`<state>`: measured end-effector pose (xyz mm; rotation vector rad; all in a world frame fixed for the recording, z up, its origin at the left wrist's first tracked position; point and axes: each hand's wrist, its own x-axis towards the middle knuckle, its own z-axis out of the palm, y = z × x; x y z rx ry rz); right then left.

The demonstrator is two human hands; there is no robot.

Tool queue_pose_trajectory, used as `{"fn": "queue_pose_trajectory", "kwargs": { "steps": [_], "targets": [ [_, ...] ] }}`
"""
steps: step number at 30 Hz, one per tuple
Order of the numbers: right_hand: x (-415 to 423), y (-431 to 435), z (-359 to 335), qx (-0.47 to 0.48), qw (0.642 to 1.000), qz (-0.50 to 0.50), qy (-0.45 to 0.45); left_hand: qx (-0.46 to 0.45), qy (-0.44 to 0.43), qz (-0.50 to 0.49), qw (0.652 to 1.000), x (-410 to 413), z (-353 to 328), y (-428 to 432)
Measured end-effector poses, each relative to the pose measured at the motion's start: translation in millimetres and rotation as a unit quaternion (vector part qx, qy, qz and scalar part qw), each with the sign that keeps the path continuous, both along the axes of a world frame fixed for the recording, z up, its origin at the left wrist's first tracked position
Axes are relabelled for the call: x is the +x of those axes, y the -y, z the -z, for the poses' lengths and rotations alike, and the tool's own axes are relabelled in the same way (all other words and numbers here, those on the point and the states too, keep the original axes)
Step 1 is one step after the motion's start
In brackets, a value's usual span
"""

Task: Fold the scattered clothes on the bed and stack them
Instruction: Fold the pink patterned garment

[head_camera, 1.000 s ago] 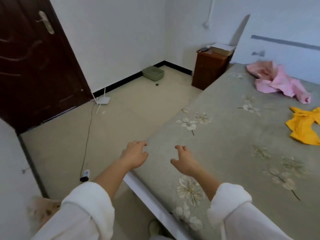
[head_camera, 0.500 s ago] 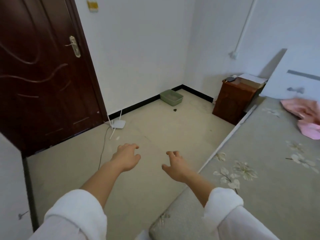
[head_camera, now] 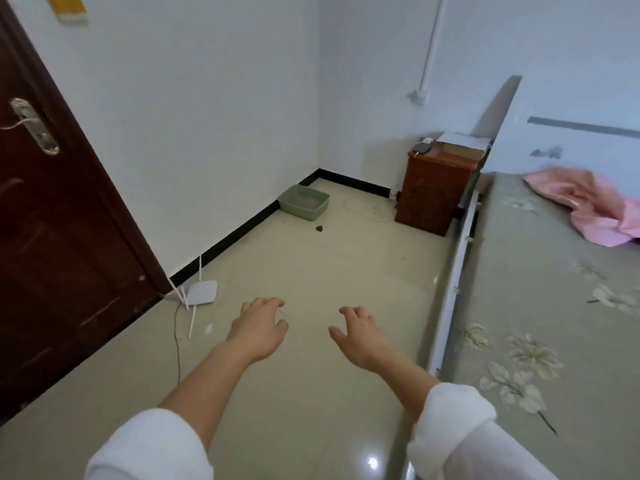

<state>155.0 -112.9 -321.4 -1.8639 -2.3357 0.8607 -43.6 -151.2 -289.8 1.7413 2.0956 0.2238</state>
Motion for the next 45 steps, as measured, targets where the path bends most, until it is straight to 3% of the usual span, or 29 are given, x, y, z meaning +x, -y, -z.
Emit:
{"fn": "queue_pose_trajectory", "kwargs": {
  "steps": [11, 24, 29, 37, 45],
  "targets": [
    [99, -142, -1, -0.006, 0.98, 0.195, 0.028, 0.002, 0.003, 0.221, 0.975, 92, 8, -214],
    [249, -355, -35, 0.0, 0.93, 0.368, 0.001, 0.024, 0.047, 0.352, 0.935, 272, -6, -495],
    [307, -449, -31, 0.002, 0.908, 0.419, 0.023, 0.034, 0.081, 0.403, 0.911, 341, -2, -611],
    [387, -602, -20, 0.0, 0.852, 0.523, -0.013, 0.027, 0.028, 0.498, 0.866, 439, -4, -799],
    [483, -696, 4, -0.022, 0.806, 0.591, -0.026, 0.027, 0.067, 0.54, 0.839, 562, 24, -904]
  ]
}}
